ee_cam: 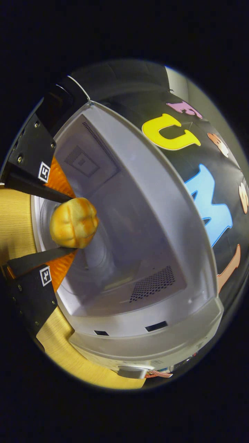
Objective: Open the microwave, put the food inside, and close the microwave door.
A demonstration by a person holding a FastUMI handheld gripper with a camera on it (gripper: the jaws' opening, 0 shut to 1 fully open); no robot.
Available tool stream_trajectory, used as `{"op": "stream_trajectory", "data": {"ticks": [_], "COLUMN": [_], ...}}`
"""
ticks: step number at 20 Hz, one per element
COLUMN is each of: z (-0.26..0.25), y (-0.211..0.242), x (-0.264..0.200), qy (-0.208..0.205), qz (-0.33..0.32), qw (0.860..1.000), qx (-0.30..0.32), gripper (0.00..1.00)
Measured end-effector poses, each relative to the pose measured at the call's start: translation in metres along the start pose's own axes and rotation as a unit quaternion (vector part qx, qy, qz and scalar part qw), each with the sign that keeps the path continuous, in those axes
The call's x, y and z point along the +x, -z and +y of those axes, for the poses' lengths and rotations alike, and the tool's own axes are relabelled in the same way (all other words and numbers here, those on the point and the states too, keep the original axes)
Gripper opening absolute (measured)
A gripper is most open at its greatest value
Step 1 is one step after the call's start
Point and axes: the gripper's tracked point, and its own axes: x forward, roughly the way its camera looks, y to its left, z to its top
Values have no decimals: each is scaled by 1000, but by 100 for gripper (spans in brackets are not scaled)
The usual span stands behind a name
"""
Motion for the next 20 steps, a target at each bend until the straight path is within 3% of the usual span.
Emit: {"op": "stream_trajectory", "data": {"ticks": [6, 15, 20], "z": [-2, -2, 6], "y": [10, 8, -2], "x": [7, 10, 4], "qy": [-5, -1, -6], "qz": [12, -7, -37], "qw": [1000, 1000, 998], "qx": [6, -17, -59], "gripper": [72, 88, 91]}}
